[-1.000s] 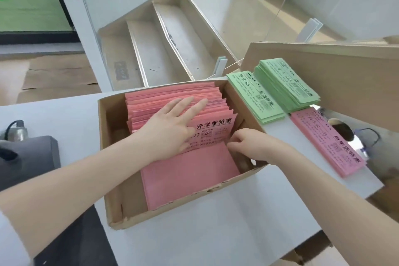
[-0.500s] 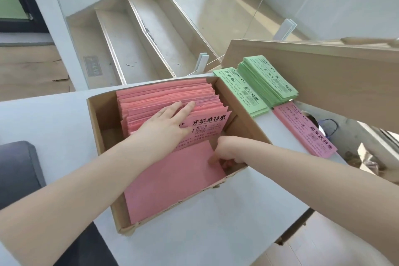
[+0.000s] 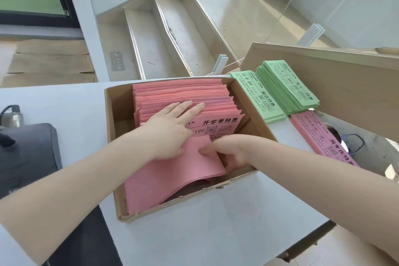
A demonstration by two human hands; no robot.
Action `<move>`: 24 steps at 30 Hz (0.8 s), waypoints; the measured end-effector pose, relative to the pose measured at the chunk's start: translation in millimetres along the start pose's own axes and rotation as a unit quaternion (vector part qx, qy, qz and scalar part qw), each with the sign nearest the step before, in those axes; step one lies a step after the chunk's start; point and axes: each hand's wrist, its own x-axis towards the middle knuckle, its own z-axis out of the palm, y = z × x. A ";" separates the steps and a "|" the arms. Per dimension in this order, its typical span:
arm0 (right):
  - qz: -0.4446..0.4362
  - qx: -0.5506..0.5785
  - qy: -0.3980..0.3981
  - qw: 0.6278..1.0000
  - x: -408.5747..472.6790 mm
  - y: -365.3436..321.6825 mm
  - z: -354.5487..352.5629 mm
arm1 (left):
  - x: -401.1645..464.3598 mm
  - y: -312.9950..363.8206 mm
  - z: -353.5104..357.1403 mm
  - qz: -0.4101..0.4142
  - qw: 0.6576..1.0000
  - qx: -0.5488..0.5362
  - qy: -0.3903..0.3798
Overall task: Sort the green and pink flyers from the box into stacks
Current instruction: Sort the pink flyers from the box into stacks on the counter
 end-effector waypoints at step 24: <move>-0.354 -0.276 0.182 0.875 -45.7 -23.8 -30.6 | -31.5 9.2 -2.9 -0.099 0.991 -0.077 0.043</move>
